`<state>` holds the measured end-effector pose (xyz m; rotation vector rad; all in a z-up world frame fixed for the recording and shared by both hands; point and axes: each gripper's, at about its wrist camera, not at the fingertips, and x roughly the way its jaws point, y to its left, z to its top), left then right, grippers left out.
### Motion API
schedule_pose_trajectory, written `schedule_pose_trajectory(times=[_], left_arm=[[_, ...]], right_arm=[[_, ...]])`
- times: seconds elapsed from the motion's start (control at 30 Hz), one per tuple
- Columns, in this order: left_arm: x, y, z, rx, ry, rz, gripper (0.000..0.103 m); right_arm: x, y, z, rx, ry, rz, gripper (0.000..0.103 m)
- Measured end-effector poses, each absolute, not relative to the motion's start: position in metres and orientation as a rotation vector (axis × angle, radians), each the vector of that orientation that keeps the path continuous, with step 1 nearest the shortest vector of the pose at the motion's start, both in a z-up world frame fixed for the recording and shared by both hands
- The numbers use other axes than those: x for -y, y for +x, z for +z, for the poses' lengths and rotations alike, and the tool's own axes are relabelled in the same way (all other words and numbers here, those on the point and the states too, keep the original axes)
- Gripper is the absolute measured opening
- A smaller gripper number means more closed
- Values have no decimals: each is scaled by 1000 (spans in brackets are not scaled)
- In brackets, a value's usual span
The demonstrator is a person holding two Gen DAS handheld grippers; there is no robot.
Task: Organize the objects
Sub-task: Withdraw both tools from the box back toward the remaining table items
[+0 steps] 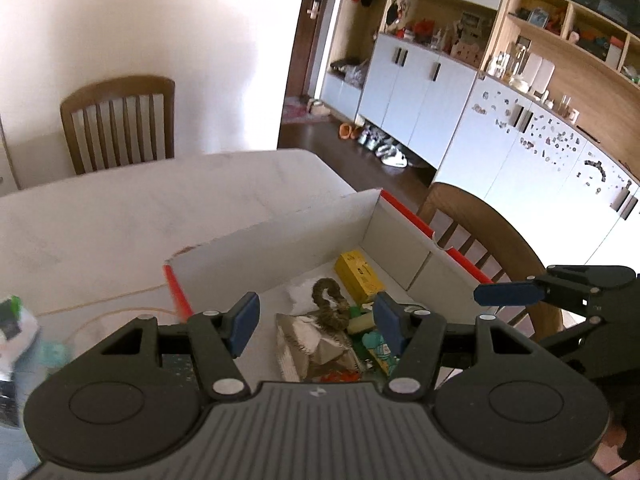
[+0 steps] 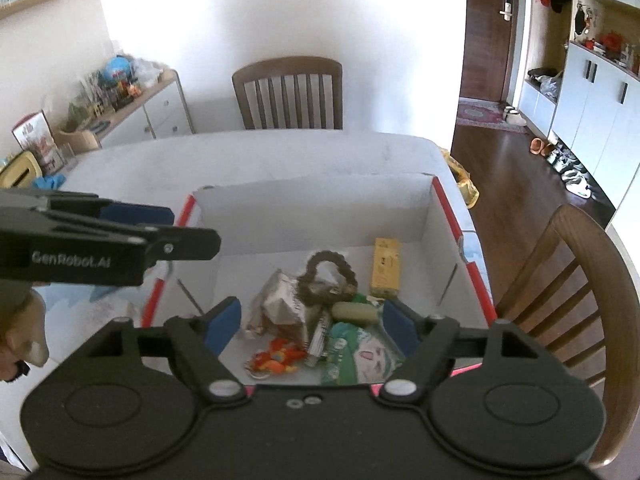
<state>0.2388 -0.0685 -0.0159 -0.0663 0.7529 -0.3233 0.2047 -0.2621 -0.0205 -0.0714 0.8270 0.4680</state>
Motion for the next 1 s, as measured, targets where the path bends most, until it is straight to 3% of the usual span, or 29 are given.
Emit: schedule_pose_trajectory(times=[0.23,1.0], left_arm=[[46,212,-4,-688,-38,-280,66],[-43,168,0,-651,-66,-246,83]], right_arm=[[243,190,-14,-812,-48,459,82],[166,151,-3,-753,38,501,102]])
